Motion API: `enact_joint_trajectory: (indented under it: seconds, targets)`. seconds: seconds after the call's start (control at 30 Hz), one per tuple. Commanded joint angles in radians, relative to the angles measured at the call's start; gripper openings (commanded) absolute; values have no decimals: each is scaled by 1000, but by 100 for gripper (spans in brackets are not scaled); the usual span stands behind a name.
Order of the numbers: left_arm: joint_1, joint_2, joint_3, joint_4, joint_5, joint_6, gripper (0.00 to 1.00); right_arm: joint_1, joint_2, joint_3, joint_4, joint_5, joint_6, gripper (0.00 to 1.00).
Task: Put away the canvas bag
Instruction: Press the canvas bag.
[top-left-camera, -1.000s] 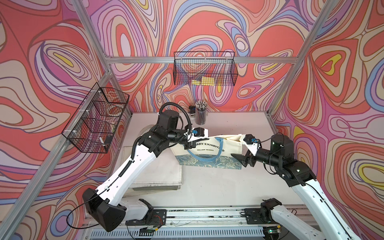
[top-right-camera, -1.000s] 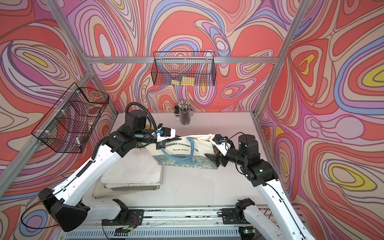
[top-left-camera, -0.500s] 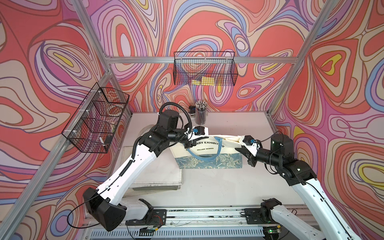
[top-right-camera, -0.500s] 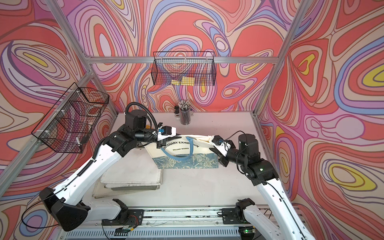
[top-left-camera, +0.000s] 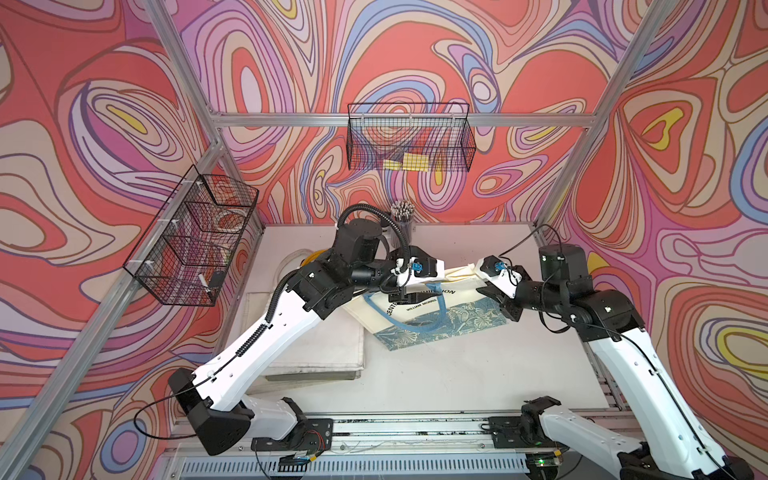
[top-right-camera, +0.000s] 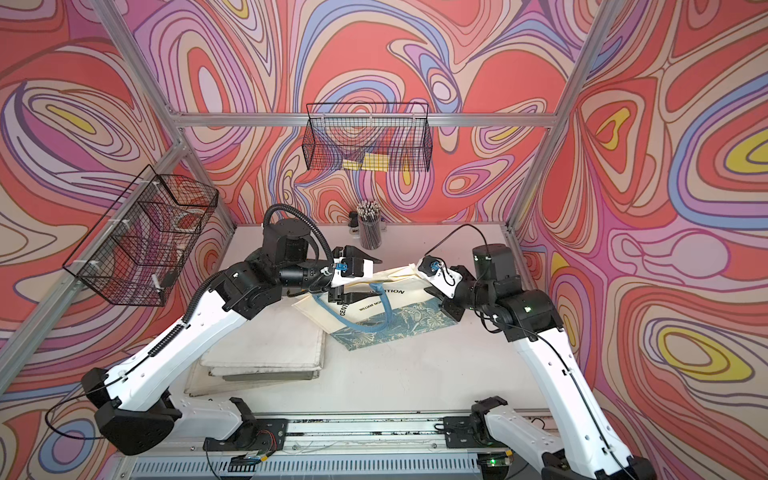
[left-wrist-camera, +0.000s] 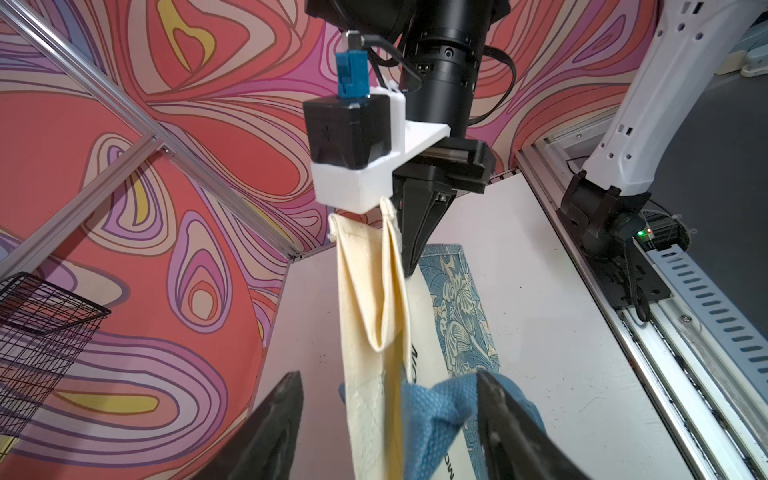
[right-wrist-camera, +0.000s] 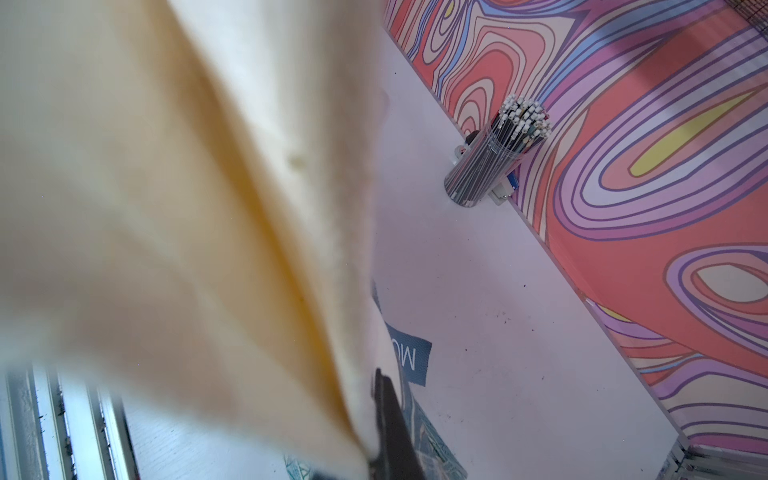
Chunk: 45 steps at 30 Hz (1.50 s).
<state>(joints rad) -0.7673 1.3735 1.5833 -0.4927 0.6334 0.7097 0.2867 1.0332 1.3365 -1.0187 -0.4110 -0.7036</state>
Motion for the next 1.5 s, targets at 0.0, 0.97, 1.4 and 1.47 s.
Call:
enact_joint_trajectory:
  seconds: [0.0,0.97,1.4,1.47]
  targets:
    - [-28,30,58,-35,-50,-61,71,0,18,58,-55,13,-10,0]
    - [-6,309,372,-236,-2,-34,0,0,-39,-24,108,-24,81,46]
    - [118,212,306,-304,344,199,0,-7,-155,-249,313,-89,189,88]
    - [121,201,304,-329,360,229,0,-15,-154,-256,324,-87,191,91]
